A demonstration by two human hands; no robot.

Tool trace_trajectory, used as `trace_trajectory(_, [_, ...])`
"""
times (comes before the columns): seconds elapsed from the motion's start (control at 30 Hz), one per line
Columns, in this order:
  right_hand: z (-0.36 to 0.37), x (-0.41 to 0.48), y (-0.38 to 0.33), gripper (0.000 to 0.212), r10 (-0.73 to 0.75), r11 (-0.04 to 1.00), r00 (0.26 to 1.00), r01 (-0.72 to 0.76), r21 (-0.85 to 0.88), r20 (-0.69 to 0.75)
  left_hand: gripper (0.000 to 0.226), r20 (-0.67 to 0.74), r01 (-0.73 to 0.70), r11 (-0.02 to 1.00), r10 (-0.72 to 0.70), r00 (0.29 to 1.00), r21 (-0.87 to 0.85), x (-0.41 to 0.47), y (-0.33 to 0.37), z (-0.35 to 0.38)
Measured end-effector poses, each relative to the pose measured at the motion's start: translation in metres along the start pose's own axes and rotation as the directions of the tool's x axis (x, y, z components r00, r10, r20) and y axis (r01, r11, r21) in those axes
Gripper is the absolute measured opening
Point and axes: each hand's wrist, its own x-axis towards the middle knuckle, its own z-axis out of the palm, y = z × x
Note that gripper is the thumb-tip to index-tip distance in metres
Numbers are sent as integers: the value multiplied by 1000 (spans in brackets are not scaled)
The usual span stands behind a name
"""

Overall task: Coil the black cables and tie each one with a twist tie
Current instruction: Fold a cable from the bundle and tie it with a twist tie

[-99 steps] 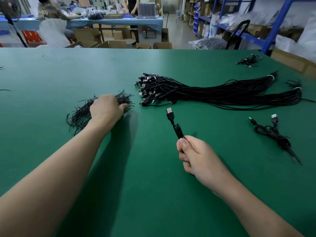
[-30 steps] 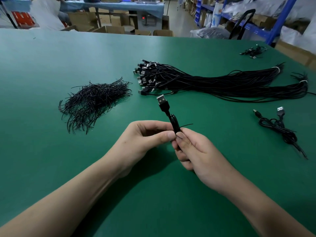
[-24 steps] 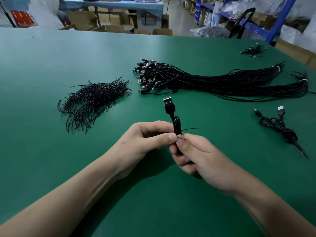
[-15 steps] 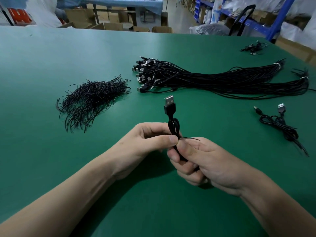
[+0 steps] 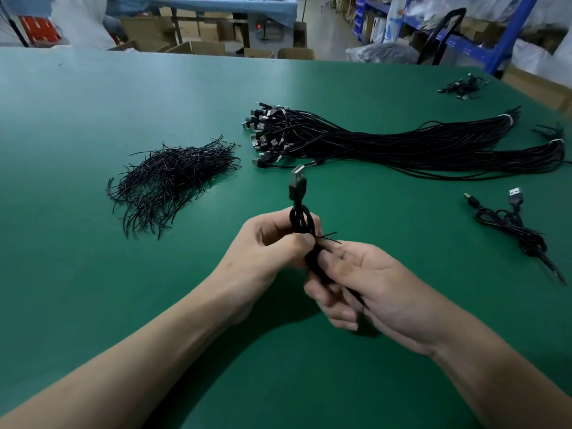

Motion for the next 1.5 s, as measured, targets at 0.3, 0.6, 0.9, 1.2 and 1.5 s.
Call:
trace_trajectory(0.3, [4,5,8,29,-307,777,914,79,-625,-266,9,-8,-12,1000,12,1000,-9,3,-2,-5])
trace_trajectory(0.6, [11,1,8,28,-390,480,892,-16,-877,-230,17,-10,-61,994,62,998,91,4,-4,-3])
trace_trajectory(0.9, [5,2,4,19,-623,393,728,-23,-919,-285,17,-121,17,993,-3,993,115,6,-5,1])
trace_trajectory(1.2, [2,-1,-3,3,-763,225,631,62,-972,-136,22,-12,36,994,-35,999,104,2,-4,3])
trace_trajectory(1.5, [-4,-1,-4,10,-768,108,638,41,-993,-57,16,93,109,992,-115,989,64,1,0,2])
